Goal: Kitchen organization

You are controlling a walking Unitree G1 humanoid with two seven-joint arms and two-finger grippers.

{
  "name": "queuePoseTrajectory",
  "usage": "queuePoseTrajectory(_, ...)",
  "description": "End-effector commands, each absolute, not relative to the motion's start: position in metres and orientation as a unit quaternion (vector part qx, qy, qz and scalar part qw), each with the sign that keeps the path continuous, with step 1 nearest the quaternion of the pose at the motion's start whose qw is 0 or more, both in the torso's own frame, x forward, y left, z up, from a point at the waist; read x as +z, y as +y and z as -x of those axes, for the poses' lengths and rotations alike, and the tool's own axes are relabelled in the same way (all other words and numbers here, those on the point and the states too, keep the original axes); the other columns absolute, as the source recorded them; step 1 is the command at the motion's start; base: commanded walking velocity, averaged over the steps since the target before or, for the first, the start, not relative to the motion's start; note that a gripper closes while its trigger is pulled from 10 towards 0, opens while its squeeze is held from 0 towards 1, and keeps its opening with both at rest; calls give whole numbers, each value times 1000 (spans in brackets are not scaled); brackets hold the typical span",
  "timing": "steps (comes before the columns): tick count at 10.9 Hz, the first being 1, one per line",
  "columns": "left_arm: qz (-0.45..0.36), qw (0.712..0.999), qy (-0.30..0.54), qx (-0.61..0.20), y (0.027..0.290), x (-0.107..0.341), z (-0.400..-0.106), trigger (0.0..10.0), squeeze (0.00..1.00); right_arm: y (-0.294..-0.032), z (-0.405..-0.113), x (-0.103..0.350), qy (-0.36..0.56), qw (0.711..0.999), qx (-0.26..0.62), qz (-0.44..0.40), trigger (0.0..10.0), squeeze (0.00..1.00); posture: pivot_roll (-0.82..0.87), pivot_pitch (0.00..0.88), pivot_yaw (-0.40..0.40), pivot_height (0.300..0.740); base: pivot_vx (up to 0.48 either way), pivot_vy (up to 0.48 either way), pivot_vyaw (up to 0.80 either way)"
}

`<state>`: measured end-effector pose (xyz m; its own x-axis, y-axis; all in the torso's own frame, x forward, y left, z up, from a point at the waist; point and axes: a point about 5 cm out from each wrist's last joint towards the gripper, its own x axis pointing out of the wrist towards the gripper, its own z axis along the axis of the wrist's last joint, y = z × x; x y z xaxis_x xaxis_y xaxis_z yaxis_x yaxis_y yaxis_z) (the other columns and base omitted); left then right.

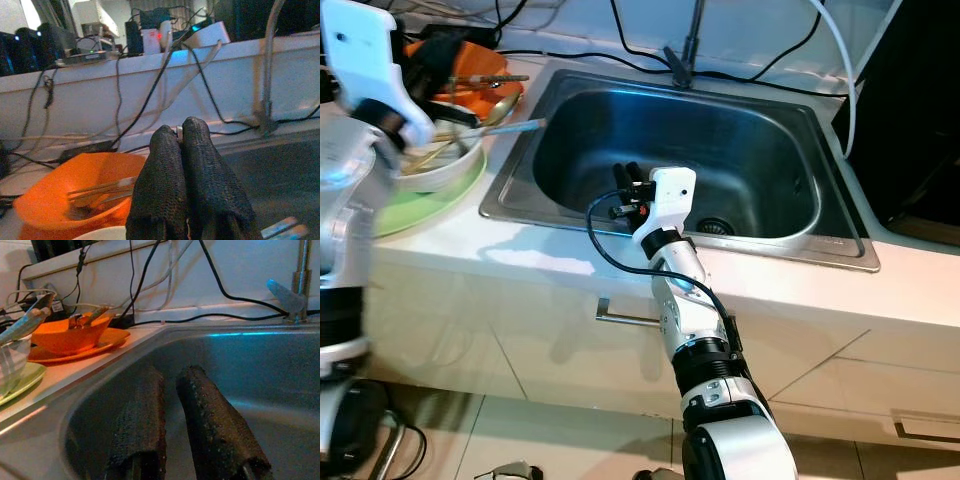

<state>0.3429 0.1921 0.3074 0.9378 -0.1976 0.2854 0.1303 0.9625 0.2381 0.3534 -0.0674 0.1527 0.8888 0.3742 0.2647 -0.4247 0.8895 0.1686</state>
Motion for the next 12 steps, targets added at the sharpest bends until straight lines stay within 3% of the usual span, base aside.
queuePoseTrajectory(1,-126,974,-171,-83,192,320,-339,10000,0,-66,-356,155,-110,965,212,-113,10000,0,108,60,-89,740,0,0,0)
queuePoseTrajectory(4,-146,960,-231,-69,194,362,-331,10000,0,-62,-356,155,-107,963,218,-115,10000,0,128,60,-93,740,0,0,0)
queuePoseTrajectory(9,-108,953,-263,-106,185,384,-324,10000,0,-61,-357,155,-106,963,219,-117,10000,0,135,59,-91,740,0,0,0)
queuePoseTrajectory(12,-44,903,-353,-241,128,384,-313,10000,0,-60,-357,156,-110,962,220,-116,10000,0,124,52,-84,740,0,0,0)
